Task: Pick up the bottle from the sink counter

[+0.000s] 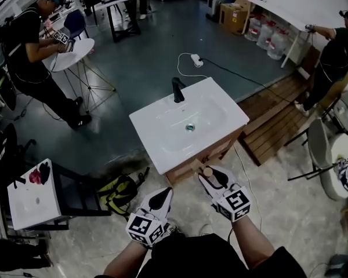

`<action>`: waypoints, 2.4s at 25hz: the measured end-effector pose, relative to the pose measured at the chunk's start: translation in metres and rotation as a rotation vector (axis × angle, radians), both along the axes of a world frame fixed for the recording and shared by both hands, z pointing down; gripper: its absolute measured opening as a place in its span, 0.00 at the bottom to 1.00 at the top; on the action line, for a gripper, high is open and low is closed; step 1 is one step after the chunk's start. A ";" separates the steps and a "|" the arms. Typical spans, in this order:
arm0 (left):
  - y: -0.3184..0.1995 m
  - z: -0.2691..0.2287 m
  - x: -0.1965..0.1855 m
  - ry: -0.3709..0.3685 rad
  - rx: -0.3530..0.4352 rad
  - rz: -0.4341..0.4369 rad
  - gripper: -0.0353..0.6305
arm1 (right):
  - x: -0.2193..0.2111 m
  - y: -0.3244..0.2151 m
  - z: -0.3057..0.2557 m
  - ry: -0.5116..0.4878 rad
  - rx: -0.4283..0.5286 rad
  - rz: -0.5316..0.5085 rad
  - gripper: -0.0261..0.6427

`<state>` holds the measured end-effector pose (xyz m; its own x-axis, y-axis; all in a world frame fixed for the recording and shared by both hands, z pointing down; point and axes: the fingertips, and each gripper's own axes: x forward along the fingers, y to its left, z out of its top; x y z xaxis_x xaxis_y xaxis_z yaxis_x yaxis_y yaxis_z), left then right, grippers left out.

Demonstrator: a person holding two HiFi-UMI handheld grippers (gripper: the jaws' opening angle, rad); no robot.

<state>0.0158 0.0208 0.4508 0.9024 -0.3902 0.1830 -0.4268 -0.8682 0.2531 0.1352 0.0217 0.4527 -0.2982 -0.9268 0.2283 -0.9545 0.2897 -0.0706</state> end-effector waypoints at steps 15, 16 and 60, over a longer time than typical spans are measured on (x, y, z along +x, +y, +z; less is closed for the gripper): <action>0.088 0.000 0.023 -0.007 0.009 -0.057 0.06 | 0.022 0.082 -0.003 -0.007 0.010 -0.065 0.25; 0.091 0.001 0.023 -0.007 0.008 -0.060 0.06 | 0.022 0.086 -0.003 -0.008 0.011 -0.069 0.25; 0.147 0.007 0.066 -0.012 0.012 -0.069 0.06 | 0.057 0.141 -0.007 -0.010 0.032 -0.095 0.25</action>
